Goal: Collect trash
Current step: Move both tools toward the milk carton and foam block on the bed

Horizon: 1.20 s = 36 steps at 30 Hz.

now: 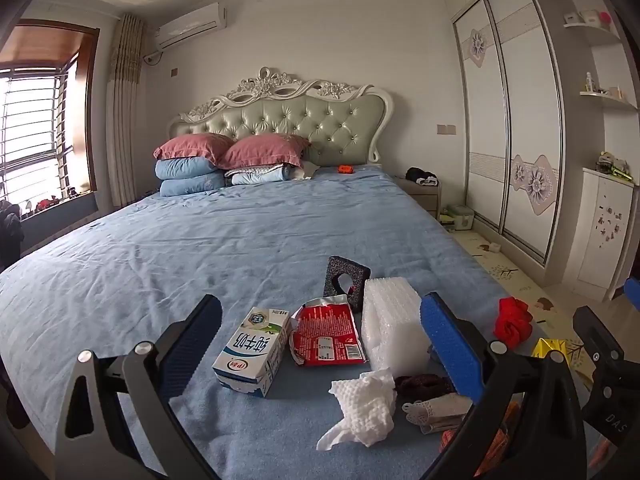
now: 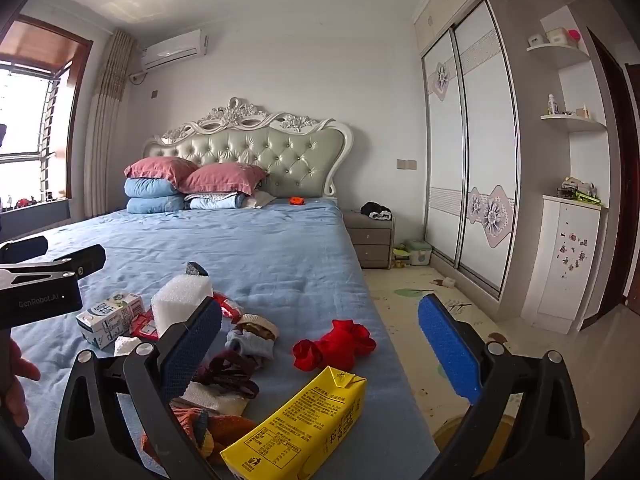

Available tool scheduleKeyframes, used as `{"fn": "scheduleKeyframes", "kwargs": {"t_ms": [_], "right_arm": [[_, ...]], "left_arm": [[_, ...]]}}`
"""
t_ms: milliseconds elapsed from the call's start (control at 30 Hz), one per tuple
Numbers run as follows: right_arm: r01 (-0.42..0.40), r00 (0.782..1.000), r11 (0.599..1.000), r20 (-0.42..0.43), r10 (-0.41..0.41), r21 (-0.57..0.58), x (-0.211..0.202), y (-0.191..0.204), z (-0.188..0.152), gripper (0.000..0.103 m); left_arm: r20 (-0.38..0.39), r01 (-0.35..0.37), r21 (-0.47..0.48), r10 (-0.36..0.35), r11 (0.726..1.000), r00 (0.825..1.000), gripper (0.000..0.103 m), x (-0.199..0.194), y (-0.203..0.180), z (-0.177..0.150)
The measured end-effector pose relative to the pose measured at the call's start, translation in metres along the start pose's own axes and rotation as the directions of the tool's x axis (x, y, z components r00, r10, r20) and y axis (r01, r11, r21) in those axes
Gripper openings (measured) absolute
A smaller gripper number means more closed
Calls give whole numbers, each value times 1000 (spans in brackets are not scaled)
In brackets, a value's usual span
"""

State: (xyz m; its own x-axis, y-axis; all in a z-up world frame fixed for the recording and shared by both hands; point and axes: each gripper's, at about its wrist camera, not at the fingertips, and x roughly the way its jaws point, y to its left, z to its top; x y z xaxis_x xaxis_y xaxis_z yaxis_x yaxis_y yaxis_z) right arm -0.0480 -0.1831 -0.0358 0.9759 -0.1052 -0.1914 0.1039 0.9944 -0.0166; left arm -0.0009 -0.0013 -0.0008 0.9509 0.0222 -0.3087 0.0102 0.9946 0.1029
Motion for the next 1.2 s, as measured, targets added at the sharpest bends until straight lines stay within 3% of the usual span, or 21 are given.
{"fn": "scheduleKeyframes", "kwargs": {"t_ms": [133,167,200,333,433,833,1200], "right_arm": [[34,998,999,51,-35,28,-7,2,1,95],[39,999,999,31,-40,16,-1,8,0,95],[39,999,999,31,-39,10,0,12,0,95],[25,999,998,36,-26,52,-6,-7,-1,95],[30,1000,999,-5,-30,17,-3,-1,2,95],[66,997,996,-54,-63,58,4,-12,0,95],[46,995,996,-87,-39,74,7,-18,0,95]], "left_arm": [[-5,-15,-14,15,1000,1000,99,-3,-2,-1],[-8,-11,-17,11,1000,1000,99,-5,-3,-1],[-3,51,-27,-51,998,999,99,-14,1,-1],[-26,100,-41,-102,994,994,99,-13,4,0],[-31,144,-56,-145,988,989,99,-12,4,-3],[-85,118,-55,-122,991,989,99,4,12,-14],[-123,116,-70,-123,991,985,99,13,15,-16]]}}
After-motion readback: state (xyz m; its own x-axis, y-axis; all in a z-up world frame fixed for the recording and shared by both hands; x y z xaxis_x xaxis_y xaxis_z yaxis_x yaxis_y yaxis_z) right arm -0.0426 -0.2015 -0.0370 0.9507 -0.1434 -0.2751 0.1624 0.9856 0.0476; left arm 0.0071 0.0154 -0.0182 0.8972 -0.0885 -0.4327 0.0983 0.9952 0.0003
